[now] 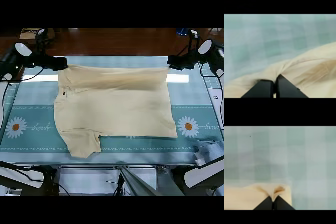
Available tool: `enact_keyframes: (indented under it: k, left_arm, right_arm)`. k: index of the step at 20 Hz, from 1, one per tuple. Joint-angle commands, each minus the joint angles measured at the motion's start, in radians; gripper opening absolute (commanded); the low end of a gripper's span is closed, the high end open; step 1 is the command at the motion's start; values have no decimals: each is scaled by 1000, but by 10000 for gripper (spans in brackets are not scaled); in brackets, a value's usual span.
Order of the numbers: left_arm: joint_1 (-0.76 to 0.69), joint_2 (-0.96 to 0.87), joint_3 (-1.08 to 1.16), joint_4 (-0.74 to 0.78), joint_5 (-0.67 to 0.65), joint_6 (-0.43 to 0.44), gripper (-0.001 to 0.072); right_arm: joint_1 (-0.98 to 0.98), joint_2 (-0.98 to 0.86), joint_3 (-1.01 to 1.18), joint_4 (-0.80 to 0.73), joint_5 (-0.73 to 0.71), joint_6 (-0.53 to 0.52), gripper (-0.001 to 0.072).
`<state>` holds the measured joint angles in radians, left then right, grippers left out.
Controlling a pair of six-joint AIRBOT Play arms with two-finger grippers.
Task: Fold the shirts.
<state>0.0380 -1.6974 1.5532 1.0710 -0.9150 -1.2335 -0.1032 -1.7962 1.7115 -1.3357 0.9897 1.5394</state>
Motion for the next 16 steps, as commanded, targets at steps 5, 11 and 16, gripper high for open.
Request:
enact_keyframes:
  k: [5, 11, 16]
  left_arm:
    - [45, 64, 1, 6, -327, -66, 31]
    - [44, 19, -24, 14, -505, -145, 31]
    - [46, -7, -70, 30, -521, -193, 36]
  right_arm:
    - [1, 54, 0, 7, 315, 35, 29]
    - [1, 54, 0, 18, 523, 101, 30]
    - [0, 47, 0, 26, 497, 112, 34]
